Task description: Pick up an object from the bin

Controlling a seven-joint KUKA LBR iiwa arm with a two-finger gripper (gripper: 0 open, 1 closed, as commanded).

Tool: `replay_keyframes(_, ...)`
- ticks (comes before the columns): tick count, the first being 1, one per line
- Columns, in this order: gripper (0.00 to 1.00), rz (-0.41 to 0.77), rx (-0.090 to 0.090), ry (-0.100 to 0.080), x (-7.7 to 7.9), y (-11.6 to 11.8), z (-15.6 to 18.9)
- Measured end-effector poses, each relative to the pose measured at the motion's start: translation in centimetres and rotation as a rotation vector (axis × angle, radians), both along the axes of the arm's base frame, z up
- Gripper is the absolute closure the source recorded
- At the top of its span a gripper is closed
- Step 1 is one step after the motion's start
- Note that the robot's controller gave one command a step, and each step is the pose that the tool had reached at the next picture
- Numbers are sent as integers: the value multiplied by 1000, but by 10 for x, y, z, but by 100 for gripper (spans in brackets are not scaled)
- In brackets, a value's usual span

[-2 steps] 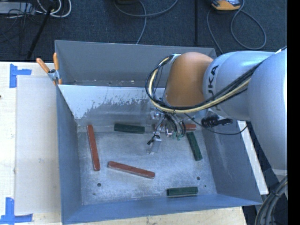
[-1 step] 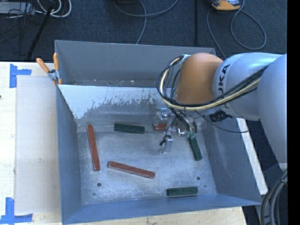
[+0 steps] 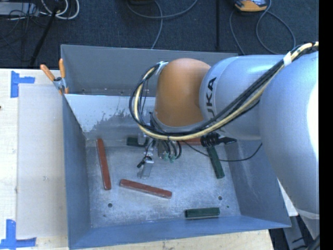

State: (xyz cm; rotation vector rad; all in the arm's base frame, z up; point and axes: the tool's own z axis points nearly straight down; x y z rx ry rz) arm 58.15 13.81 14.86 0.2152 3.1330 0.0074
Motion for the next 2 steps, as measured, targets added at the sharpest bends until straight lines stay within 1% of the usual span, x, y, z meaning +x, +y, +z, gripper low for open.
replay_keyframes(1,0,-99,-6,14,-66,27,-79)
replay_keyframes(2,100,-101,-5,5,-61,26,-75)
